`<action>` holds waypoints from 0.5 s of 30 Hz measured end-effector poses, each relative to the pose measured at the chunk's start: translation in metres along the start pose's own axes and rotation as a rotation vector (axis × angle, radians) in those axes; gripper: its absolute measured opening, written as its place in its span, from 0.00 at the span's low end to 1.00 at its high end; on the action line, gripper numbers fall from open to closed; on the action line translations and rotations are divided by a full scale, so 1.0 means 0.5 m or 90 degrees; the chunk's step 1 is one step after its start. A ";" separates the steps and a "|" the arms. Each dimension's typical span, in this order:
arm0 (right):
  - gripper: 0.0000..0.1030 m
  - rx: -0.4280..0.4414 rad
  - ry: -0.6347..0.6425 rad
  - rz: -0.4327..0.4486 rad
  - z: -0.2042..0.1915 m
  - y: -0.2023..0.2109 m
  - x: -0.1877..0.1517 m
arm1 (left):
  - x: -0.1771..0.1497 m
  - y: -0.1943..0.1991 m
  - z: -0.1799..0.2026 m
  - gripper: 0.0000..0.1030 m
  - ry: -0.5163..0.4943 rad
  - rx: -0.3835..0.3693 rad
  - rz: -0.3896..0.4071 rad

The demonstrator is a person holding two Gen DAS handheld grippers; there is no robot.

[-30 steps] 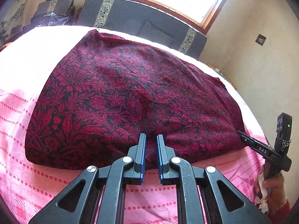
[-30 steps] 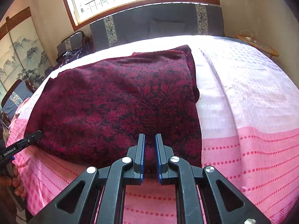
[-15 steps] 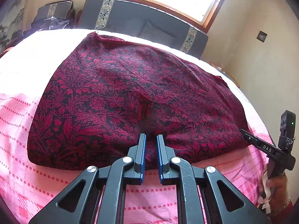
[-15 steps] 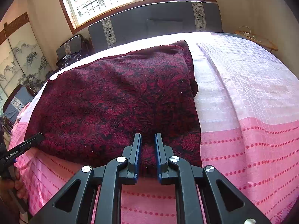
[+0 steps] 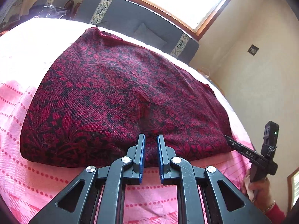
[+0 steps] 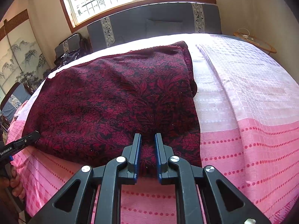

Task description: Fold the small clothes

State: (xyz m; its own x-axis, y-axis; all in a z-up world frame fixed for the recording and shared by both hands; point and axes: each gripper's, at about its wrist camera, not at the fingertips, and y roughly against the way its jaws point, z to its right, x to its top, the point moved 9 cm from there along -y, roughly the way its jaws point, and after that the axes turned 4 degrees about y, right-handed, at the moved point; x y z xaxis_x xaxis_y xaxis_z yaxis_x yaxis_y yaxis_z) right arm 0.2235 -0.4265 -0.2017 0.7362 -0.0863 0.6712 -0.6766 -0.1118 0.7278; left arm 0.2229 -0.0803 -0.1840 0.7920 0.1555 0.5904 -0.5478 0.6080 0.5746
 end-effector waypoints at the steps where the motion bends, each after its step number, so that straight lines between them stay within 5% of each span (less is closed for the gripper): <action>1: 0.11 0.000 0.000 0.000 0.000 0.000 0.000 | 0.004 0.013 -0.002 0.13 0.001 -0.019 0.003; 6: 0.12 0.002 -0.001 0.000 0.001 0.001 0.000 | 0.079 0.092 -0.029 0.13 -0.042 -0.054 0.021; 10: 0.12 -0.001 0.001 0.000 0.001 0.000 0.000 | 0.157 0.078 -0.107 0.13 0.027 -0.105 -0.050; 13: 0.12 -0.002 0.001 0.000 0.002 0.001 0.000 | 0.215 0.045 -0.178 0.13 0.047 -0.081 -0.068; 15: 0.12 -0.002 0.001 0.000 0.002 0.002 0.000 | 0.239 0.021 -0.207 0.13 0.078 -0.115 -0.095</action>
State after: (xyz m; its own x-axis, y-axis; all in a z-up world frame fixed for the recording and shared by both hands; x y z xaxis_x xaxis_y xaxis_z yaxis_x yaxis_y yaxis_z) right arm 0.2229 -0.4277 -0.2013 0.7361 -0.0845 0.6715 -0.6767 -0.1090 0.7281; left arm 0.3396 0.0250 -0.1662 0.8928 0.1401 0.4282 -0.3747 0.7585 0.5331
